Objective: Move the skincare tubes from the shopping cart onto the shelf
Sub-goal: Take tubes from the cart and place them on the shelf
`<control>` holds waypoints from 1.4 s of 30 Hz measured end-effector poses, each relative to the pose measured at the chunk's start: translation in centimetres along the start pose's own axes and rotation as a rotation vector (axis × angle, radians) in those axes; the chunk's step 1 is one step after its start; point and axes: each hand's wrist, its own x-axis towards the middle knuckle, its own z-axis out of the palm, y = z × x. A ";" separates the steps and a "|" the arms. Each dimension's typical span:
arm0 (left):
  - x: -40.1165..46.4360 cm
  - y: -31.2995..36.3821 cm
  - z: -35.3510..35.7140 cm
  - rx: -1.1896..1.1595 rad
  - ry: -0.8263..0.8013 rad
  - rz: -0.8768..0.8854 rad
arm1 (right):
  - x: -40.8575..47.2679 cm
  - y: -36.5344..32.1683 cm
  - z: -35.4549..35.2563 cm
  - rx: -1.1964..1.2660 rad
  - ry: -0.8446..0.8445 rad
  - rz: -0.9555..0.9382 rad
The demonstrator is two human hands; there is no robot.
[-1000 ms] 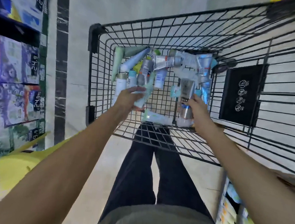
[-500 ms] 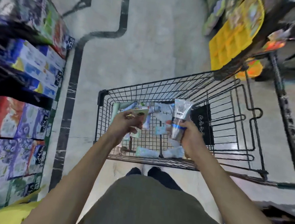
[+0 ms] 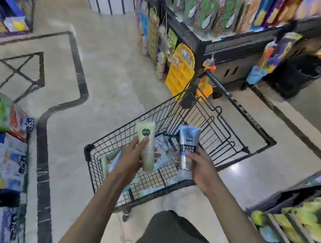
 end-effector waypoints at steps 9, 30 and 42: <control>-6.5 -3.6 6.0 0.195 -0.269 -0.032 | -13.7 1.9 -3.9 0.151 0.250 -0.211; -26.4 -20.9 34.4 0.351 -0.844 -0.116 | -47.1 7.6 -26.9 0.315 0.862 -0.517; -38.4 -30.2 47.3 0.462 -0.972 -0.087 | -62.3 9.3 -39.1 0.340 1.007 -0.593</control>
